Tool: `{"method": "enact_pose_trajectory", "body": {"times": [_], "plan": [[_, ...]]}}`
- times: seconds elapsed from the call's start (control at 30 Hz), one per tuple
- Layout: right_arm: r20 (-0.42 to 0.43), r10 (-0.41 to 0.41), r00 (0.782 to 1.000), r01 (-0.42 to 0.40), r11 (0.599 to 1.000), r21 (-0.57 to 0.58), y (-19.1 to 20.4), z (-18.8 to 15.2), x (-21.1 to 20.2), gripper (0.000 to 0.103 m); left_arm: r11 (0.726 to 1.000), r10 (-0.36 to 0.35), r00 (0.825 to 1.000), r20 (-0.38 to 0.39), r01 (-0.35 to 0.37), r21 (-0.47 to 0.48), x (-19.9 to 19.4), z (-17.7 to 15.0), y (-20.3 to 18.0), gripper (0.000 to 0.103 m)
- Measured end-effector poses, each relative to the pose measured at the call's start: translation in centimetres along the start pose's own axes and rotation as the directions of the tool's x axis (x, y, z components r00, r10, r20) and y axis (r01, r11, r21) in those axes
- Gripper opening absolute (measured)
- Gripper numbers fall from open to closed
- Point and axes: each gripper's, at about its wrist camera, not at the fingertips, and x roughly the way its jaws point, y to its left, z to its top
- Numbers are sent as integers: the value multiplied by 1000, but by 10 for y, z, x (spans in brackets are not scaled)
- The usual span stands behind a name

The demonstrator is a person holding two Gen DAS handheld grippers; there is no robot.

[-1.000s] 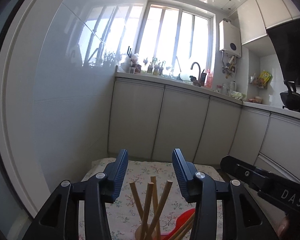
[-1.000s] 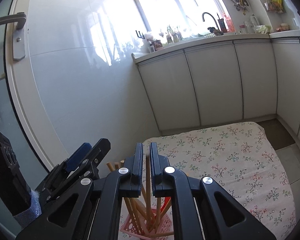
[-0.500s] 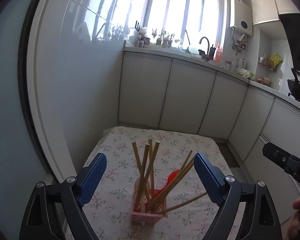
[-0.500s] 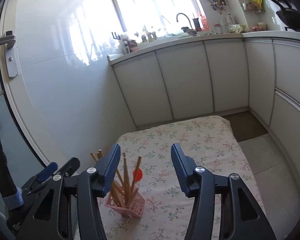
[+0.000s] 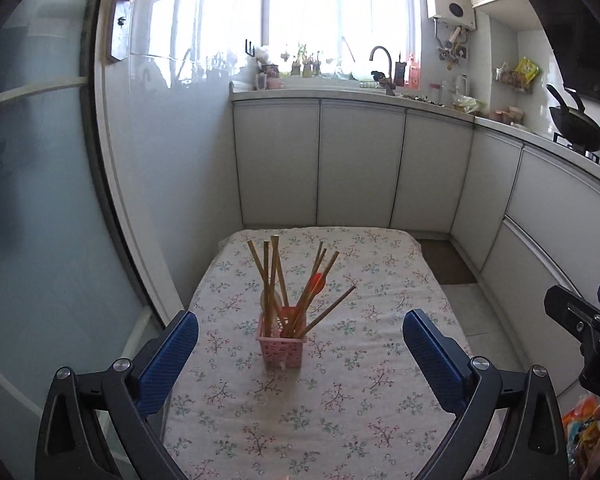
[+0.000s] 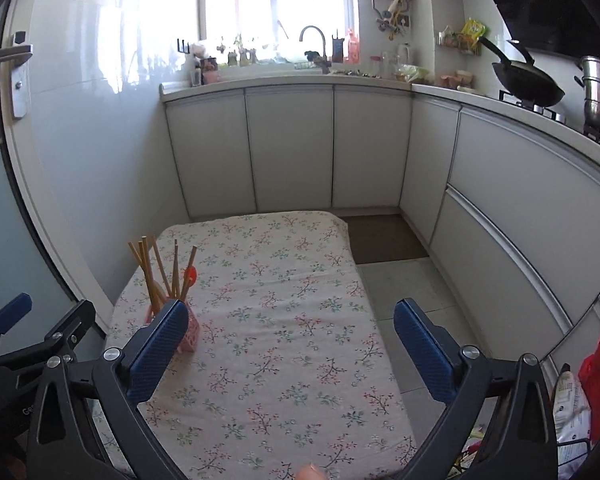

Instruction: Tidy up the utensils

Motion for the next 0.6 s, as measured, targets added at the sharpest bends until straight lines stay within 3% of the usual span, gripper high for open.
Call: {"method": "enact_pose_trajectory", "body": {"times": [0.17, 0.6], "plan": [[2, -19, 1000, 19, 1000, -14, -6, -6, -14, 103, 999, 33, 999, 32, -32, -19, -10, 2, 3, 103], [-5, 6, 1000, -6, 1000, -15, 2, -2, -10, 103, 1000, -4, 1000, 6, 4, 9, -6, -2, -4, 103]]}}
